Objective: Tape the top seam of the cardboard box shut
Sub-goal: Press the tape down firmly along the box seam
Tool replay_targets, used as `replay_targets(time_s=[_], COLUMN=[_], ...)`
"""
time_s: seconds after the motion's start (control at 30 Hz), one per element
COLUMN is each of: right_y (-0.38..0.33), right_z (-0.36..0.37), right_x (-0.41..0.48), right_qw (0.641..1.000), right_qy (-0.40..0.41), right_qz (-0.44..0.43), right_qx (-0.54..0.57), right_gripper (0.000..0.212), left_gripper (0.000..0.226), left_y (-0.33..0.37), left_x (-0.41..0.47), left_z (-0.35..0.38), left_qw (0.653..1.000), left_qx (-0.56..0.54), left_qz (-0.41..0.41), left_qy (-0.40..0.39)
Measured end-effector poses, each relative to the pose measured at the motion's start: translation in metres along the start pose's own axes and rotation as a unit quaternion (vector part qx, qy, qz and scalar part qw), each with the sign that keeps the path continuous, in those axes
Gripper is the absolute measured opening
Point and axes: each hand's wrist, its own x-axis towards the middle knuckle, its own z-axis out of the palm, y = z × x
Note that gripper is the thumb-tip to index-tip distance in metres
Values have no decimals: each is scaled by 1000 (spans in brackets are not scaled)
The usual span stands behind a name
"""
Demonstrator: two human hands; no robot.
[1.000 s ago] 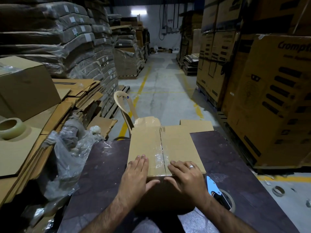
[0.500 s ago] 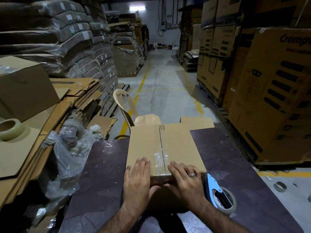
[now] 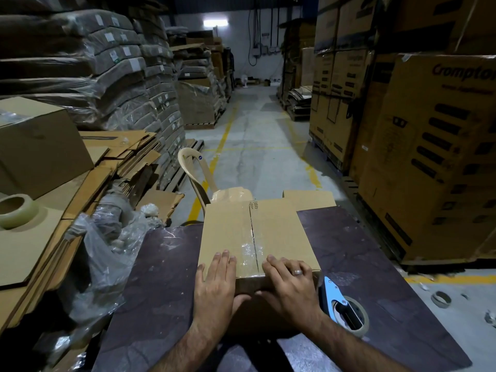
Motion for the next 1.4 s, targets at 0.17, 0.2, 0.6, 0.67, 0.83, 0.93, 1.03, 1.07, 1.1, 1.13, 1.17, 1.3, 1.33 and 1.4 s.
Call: replay_targets(time_s=[0.17,0.2,0.6,0.67,0.83,0.93,1.03,1.07,1.1,1.13,1.17,1.3,1.33,1.4], right_y=[1,1,-3,-3,-7,-6,-6,-7,-7,-7,-6,2,4,13], right_z=[-7,-9,-16,-20,-28,-27,-31,-31,-32,-33,-35,-39,-40,-46], right_x=[14,15,3,7,24,46,64,63,59,54,50,58,59,52], right_qw=[998,998,995,992,974,957,939,937,937,937,939,939,939,937], right_qy=[35,38,-83,-115,-223,-286,-339,-343,-343,-339,-332,-337,-340,-348], right_qz=[16,18,14,7,-1,-31,-52,-57,-61,-63,-66,-55,-42,-13], right_qx=[46,52,47,50,37,30,9,18,35,51,59,36,32,13], right_gripper=[35,35,58,66,79,89,96,94,92,89,88,82,81,79], left_gripper=[68,68,91,91,97,104,102,101,101,100,99,96,95,92], left_y=[-6,-6,-4,-5,-14,-14,-13,-13,-13,-14,-14,-11,-11,-9], left_x=[0,0,-5,1,29,36,36,36,35,36,36,34,34,31], left_z=[-1,-2,-7,-13,-23,-23,-23,-23,-22,-21,-20,-21,-23,-25], left_qw=[999,999,1000,999,988,983,981,980,980,980,981,980,981,981], left_qx=[-26,-33,-6,-14,-5,17,29,28,26,24,21,6,-1,-10], left_qz=[4,4,26,36,124,134,127,127,127,125,124,120,118,121], left_qy=[26,27,-13,-26,-97,-127,-145,-149,-151,-151,-148,-156,-152,-154])
